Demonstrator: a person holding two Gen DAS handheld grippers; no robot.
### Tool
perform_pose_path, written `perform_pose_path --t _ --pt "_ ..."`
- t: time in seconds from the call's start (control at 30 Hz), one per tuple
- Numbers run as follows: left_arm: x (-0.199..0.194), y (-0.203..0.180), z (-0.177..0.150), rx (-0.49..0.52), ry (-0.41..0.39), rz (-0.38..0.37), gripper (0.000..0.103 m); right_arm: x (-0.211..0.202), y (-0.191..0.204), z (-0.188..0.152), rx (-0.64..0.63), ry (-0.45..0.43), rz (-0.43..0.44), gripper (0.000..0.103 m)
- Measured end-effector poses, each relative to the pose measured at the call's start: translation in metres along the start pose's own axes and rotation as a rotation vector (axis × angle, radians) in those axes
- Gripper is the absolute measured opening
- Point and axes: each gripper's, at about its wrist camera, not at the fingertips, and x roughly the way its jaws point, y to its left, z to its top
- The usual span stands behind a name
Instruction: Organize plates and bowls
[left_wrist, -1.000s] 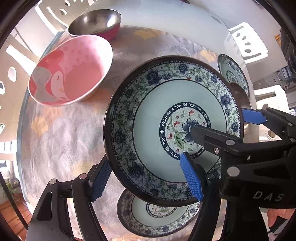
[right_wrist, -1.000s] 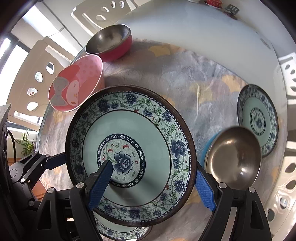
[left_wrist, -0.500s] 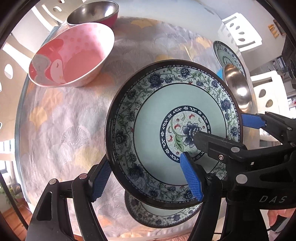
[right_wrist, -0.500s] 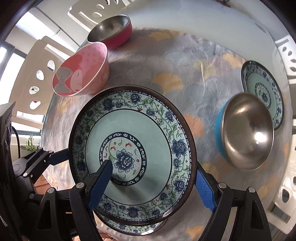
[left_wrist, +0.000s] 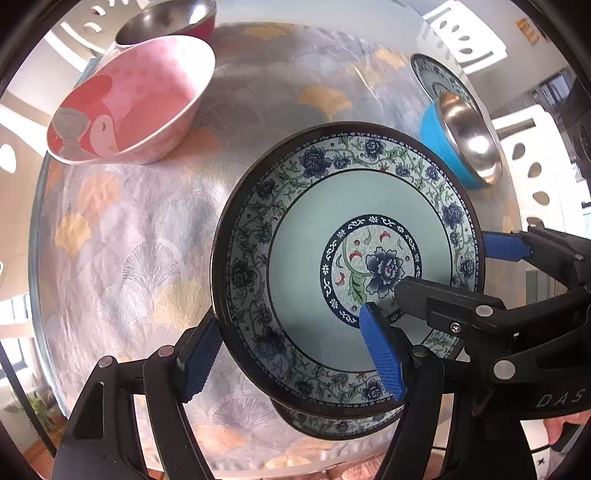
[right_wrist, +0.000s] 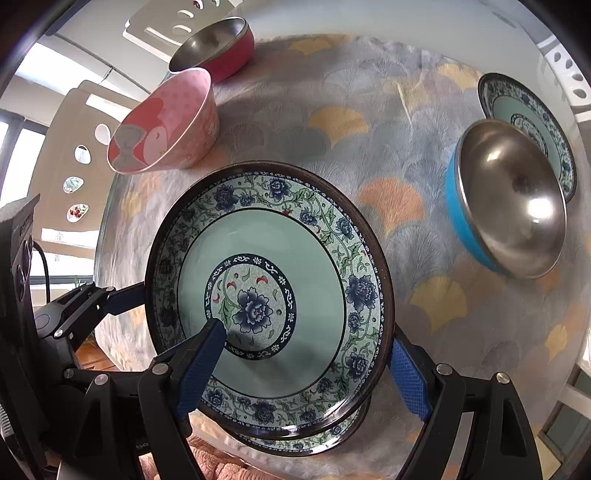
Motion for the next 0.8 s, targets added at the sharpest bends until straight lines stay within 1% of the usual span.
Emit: perform_pose_path --t 0.2,0.33,0.73,0.8 --pt "0.005 0.002 -0.009 0.036 0.027 -0.013 0.07 0.007 -0.001 -0.008 0.01 0.021 0.018 0.084" --pt "0.008 0.001 -0.015 0.066 0.042 -0.018 0.07 0.013 0.0 -0.014 0.012 0.039 0.016 0.084" --pt "0.018 -0.003 -0.025 0.09 0.091 -0.048 0.07 0.021 -0.005 -0.029 0.053 0.064 0.038 0.084" --pt "0.019 -0.005 -0.027 0.103 0.094 -0.042 0.07 0.023 -0.005 -0.03 0.058 0.065 0.039 0.084"
